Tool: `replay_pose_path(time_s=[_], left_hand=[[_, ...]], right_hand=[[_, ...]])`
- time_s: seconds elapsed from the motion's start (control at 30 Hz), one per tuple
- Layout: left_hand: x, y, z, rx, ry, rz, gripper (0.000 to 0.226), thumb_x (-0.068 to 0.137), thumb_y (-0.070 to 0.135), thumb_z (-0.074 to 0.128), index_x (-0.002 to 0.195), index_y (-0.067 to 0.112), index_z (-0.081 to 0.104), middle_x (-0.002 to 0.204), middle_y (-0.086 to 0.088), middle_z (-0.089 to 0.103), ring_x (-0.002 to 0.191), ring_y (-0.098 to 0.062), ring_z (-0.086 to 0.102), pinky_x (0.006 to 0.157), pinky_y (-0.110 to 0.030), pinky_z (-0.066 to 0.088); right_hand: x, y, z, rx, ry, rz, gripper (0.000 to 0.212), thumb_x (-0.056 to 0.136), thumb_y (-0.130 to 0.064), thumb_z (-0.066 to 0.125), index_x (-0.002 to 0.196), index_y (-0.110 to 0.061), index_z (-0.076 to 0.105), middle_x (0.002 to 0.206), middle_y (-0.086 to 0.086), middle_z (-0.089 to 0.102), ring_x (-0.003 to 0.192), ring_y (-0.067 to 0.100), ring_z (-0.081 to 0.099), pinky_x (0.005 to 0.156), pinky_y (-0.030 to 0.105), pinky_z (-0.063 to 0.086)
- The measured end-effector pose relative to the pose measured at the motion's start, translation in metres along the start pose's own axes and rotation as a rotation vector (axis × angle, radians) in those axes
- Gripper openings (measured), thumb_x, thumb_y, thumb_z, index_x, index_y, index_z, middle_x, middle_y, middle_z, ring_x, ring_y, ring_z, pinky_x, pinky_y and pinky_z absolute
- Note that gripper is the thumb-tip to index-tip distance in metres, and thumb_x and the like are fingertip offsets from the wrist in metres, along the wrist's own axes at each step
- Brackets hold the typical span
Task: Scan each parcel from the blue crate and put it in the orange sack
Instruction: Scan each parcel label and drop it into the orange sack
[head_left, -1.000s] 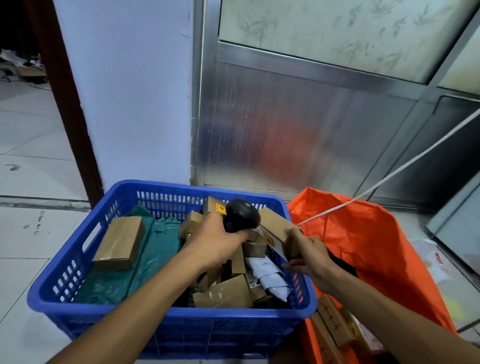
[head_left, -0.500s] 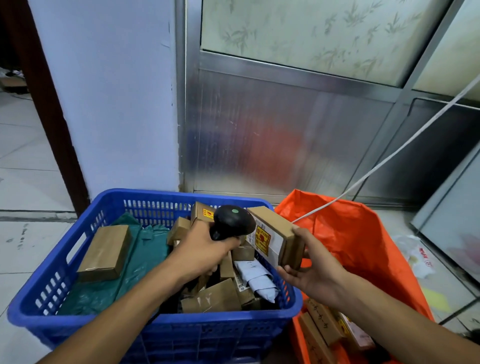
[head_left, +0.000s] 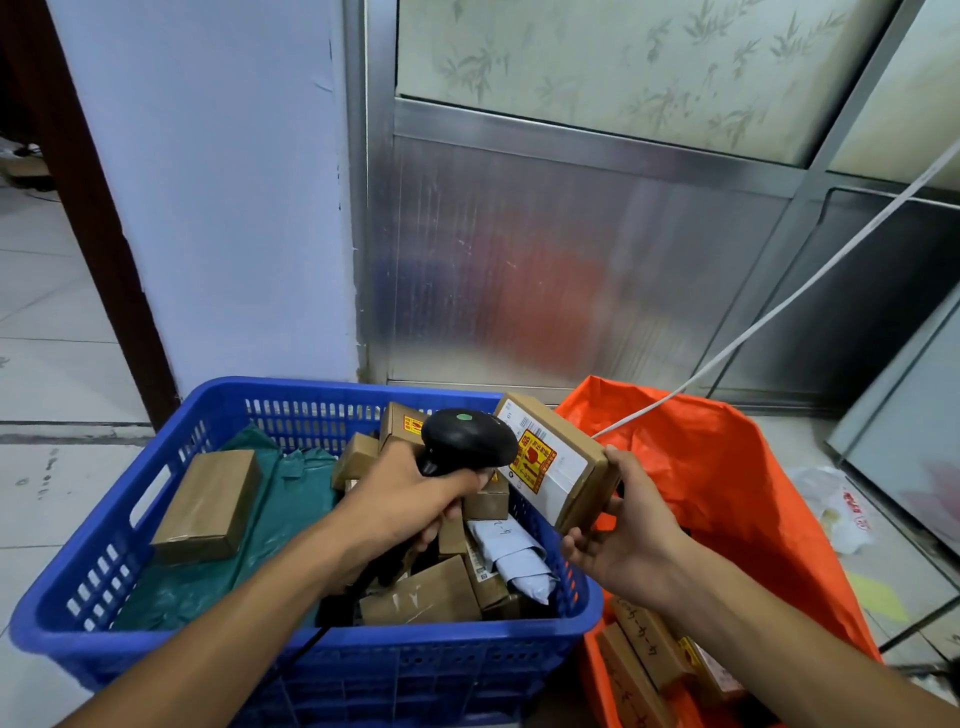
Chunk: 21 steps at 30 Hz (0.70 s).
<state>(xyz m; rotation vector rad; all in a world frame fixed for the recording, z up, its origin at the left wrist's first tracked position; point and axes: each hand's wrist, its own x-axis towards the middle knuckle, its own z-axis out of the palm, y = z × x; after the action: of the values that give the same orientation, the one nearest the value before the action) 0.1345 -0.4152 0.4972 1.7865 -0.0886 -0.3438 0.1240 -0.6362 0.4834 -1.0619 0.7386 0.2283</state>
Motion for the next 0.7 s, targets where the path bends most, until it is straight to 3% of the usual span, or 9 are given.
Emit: replay_pose_path(time_s=[0.33, 0.43, 0.7], left_hand=[[-0.002, 0.001, 0.002, -0.026, 0.025, -0.005, 0.021, 0.094, 0.019, 0.069, 0.081, 0.003, 0.066, 0.054, -0.002, 0.056, 0.038, -0.012, 0.04, 0.039, -0.023, 0.037], [-0.002, 0.0, 0.002, -0.035, 0.023, -0.009, 0.022, 0.094, 0.02, 0.07, 0.088, -0.001, 0.067, 0.055, -0.002, 0.056, 0.038, -0.012, 0.041, 0.04, -0.023, 0.038], [0.001, -0.002, 0.002, -0.041, 0.033, -0.022, 0.026, 0.093, 0.024, 0.071, 0.078, 0.004, 0.066, 0.056, -0.005, 0.056, 0.039, -0.013, 0.042, 0.039, -0.024, 0.038]], right_hand=[[0.004, 0.004, 0.006, -0.033, 0.0, -0.002, 0.058, 0.085, -0.059, 0.061, 0.121, -0.014, 0.06, 0.106, 0.023, 0.057, 0.074, 0.025, 0.047, 0.056, 0.033, 0.049], [0.004, 0.006, 0.005, -0.05, -0.013, 0.012, 0.056, 0.085, -0.06, 0.061, 0.115, -0.012, 0.062, 0.11, 0.025, 0.057, 0.076, 0.025, 0.048, 0.055, 0.033, 0.05], [0.003, 0.013, 0.008, -0.069, -0.015, 0.033, 0.052, 0.086, -0.058, 0.061, 0.103, -0.008, 0.063, 0.1, 0.022, 0.057, 0.071, 0.025, 0.048, 0.055, 0.035, 0.05]])
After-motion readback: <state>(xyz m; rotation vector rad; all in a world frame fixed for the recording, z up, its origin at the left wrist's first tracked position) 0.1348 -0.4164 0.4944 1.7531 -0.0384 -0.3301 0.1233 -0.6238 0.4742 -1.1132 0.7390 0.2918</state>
